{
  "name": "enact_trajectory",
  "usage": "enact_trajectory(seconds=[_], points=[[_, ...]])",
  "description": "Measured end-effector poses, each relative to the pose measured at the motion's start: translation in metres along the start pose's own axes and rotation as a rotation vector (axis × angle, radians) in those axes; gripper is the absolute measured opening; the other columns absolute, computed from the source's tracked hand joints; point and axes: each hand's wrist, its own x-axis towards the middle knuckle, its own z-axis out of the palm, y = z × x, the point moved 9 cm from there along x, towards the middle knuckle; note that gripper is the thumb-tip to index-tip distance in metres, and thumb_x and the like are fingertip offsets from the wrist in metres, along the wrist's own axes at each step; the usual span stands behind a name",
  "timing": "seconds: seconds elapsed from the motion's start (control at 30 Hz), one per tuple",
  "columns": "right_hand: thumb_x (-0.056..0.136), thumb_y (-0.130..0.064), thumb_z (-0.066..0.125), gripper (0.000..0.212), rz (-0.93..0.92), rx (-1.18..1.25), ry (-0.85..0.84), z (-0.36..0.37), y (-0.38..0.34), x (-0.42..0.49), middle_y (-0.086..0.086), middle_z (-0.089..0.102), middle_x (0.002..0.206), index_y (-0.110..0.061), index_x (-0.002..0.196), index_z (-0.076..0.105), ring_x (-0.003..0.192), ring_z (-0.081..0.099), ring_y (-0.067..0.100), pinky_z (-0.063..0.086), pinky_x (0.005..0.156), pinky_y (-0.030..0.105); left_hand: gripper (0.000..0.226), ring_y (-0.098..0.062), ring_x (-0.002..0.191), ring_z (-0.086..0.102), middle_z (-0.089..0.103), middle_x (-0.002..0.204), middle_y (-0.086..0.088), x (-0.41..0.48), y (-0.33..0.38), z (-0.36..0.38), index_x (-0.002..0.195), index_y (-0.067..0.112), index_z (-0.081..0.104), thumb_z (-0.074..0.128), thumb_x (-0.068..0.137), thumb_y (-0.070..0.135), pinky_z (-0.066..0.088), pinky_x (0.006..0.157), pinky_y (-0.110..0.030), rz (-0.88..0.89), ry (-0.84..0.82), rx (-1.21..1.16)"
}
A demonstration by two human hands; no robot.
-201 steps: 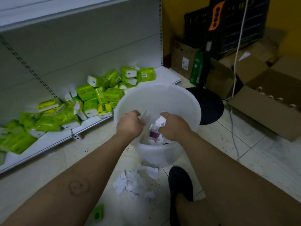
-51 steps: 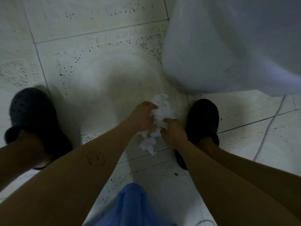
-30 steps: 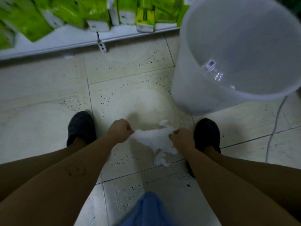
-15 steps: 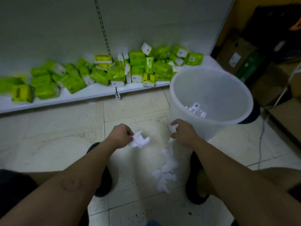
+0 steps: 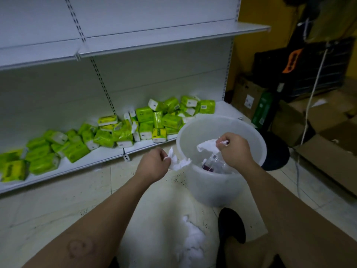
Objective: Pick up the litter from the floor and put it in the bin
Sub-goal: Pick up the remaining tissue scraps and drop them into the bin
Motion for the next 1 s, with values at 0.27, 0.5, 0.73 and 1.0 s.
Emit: enact_trajectory(seconds=[0.27,0.5,0.73,1.0], points=[[0.080,-0.002,0.057,0.023,0.125,0.013,0.008,0.003,0.047,0.031,0.009,0.071,0.100,-0.021,0.081,0.069,0.091,0.065,0.025,0.049,0.083,0.022,0.009,-0.025,0.081,0.066,0.068,0.073,-0.001,0.052,0.047,0.060,0.083,0.022,0.055,0.058,0.083,0.031,0.048,0.068,-0.031,0.004,0.019,-0.070],[0.084,-0.017,0.059,0.051,0.104,-0.120,-0.300,0.021,0.074,0.028,0.007,0.050,0.140,-0.021,0.134,0.051,0.126,0.048,0.025,0.037,0.103,0.027,0.060,-0.027,0.120,0.056,0.057,0.134,-0.006,0.053,0.052,0.103,0.136,0.019,0.046,0.056,0.086,0.050,0.045,0.100,-0.041,0.086,-0.093,0.134],[0.079,-0.027,0.069,0.042,0.010,-0.276,-0.468,0.043,0.056,0.005,0.006,0.060,0.127,-0.019,0.119,0.062,0.114,0.056,0.023,0.038,0.087,0.022,0.055,-0.026,0.126,0.049,0.054,0.136,-0.005,0.011,0.017,0.095,0.132,0.021,0.050,0.058,0.085,0.049,0.041,0.103,-0.043,0.152,-0.166,0.257],[0.083,-0.033,0.061,0.040,-0.101,-0.428,-0.644,0.116,0.028,-0.074,0.001,0.059,0.130,-0.022,0.121,0.061,0.113,0.056,0.020,0.042,0.097,0.028,0.059,-0.027,0.124,0.051,0.053,0.137,-0.007,-0.059,-0.065,0.126,0.134,0.020,0.048,0.063,0.083,0.046,0.043,0.102,-0.040,-0.041,-0.431,0.204]])
